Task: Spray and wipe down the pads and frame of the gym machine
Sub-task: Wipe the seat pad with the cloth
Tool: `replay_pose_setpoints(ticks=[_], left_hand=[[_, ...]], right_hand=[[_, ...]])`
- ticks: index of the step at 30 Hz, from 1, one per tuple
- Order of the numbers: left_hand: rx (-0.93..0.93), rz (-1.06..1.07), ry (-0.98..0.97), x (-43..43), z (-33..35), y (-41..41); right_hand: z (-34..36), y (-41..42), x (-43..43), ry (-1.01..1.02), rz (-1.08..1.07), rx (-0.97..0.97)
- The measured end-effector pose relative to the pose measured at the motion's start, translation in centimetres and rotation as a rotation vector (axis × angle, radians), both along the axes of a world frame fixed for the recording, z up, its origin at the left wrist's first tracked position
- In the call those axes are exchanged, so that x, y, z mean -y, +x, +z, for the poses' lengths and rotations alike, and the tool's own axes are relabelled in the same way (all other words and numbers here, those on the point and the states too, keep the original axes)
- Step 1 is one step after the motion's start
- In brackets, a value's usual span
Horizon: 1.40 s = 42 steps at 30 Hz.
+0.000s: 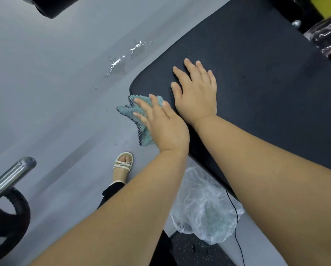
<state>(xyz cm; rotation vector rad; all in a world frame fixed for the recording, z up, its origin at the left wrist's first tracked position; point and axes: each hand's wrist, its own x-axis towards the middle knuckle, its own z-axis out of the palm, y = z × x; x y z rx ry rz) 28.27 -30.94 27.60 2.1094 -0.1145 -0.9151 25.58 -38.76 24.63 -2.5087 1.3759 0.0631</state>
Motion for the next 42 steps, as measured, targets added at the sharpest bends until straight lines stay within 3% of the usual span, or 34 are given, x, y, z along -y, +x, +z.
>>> replay_pose_setpoints(ticks=[3, 7, 10, 13, 15, 18, 22, 24, 26, 28, 30, 33, 36, 37, 38, 40, 42], left_hand=[[0.010, -0.168, -0.003, -1.0, 0.6, -0.9], [-0.192, -0.160, -0.138, -1.0, 3.7, -1.7], [-0.480, -0.049, -0.256, 0.8, 6.1, -1.7], [-0.711, 0.066, -0.343, 1.6, 6.9, 0.2], [-0.532, 0.065, -0.305, 1.2, 6.2, 2.3], [-0.048, -0.086, -0.159, 0.7, 4.5, 4.5], [0.290, -0.533, 0.031, 1.5, 1.9, 5.1], [0.344, -0.748, 0.160, 1.9, 1.3, 4.8], [0.349, -0.863, 0.270, 1.6, 1.3, 4.7], [0.318, -0.896, 0.299, 1.8, 1.6, 4.8], [0.247, -0.837, 0.293, 2.6, 2.1, 5.0], [0.243, -0.669, 0.229, 4.1, 2.5, 4.8], [0.355, -0.637, 0.150, 4.9, 2.2, 4.2], [0.365, -0.656, 0.135, 5.1, 2.1, 3.9], [0.365, -0.692, 0.136, 5.4, 1.8, 3.7], [0.371, -0.787, 0.196, 5.8, 1.2, 3.6], [0.382, -0.858, 0.285, 6.1, 0.9, 3.7]], right_hand=[[1.1, -0.2, 0.8, 0.165, -0.058, 0.151], [4.2, -2.1, 2.0, 0.594, -0.354, 0.615], [5.9, -3.5, 1.9, 0.566, -0.513, 0.749], [6.3, -3.6, 0.6, 0.254, -0.458, 0.675], [6.1, -3.0, -0.9, 0.048, -0.237, 0.472], [3.5, -2.2, -3.1, 0.090, 0.071, 0.029], [1.0, -4.1, -1.9, -0.028, 0.421, -0.063], [0.8, -6.8, 1.8, -0.116, 0.363, -0.065], [1.4, -9.9, 5.5, -0.071, 0.144, -0.125], [1.8, -11.1, 7.5, -0.090, -0.127, -0.159], [1.7, -9.0, 6.9, -0.115, -0.243, -0.154], [1.5, -4.1, 2.6, -0.034, -0.096, -0.079], [1.6, -3.0, 0.1, 0.135, 0.333, 0.087], [1.8, -3.7, 1.0, 0.099, 0.453, 0.069], [1.7, -4.8, 2.5, -0.025, 0.478, 0.018], [1.5, -7.8, 6.4, -0.221, 0.309, -0.183], [1.6, -10.6, 9.2, -0.154, 0.085, -0.307]])
